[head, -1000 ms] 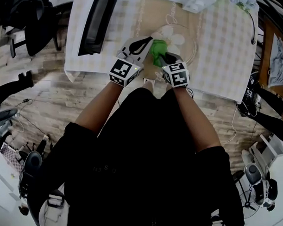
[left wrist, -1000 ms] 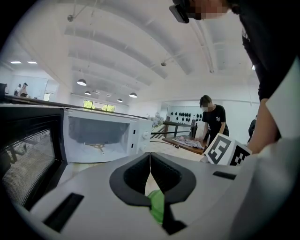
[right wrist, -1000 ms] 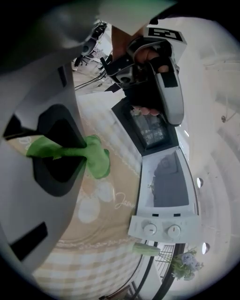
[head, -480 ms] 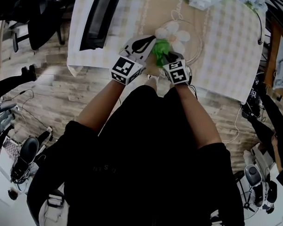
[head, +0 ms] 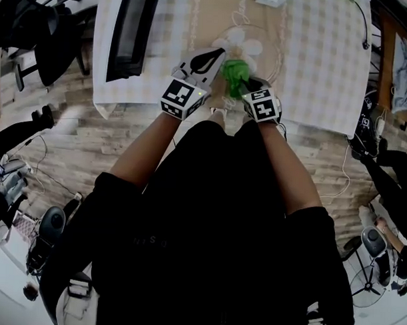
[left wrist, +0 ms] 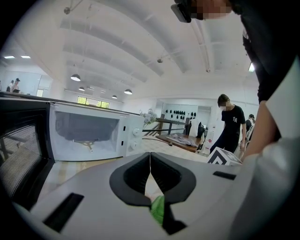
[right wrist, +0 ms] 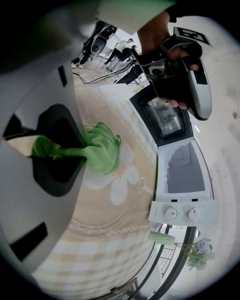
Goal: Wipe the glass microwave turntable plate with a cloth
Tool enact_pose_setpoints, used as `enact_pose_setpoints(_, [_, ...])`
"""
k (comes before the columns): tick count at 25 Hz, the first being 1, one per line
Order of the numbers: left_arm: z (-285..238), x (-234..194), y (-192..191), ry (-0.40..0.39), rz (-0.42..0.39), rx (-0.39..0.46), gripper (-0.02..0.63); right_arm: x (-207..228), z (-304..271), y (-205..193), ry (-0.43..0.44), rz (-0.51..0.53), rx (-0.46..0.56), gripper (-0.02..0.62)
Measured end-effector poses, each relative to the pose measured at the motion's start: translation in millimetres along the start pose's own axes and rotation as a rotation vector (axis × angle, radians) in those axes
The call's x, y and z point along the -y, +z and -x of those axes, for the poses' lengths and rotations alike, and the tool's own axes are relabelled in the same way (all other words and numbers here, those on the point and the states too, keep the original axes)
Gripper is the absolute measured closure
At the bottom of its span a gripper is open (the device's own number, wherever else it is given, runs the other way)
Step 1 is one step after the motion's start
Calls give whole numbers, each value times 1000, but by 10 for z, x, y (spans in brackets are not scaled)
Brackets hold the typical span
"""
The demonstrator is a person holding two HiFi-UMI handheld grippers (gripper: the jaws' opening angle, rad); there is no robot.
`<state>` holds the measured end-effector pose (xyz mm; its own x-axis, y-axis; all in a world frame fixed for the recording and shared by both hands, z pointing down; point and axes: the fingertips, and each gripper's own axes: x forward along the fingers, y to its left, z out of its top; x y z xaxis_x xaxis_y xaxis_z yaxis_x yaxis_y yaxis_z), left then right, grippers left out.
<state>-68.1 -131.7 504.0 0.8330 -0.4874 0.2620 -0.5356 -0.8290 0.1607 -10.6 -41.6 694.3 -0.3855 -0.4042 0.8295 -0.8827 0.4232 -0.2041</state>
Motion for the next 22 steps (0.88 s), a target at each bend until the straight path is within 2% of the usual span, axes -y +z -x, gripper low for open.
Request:
enact_pose_setpoints(11, [-119,96,47,-37,-6,-11,584,589,323,-374,-107,-99,-24,540])
enact_pose_setpoints(15, [-142,93,121,-38,-16,14,586,828,476,-496,-146,-167,-17,540])
enact_pose_setpoints(22, [-89,37,162,-26,-26,14,584,1089,612,-536,-191,-207,-21,541])
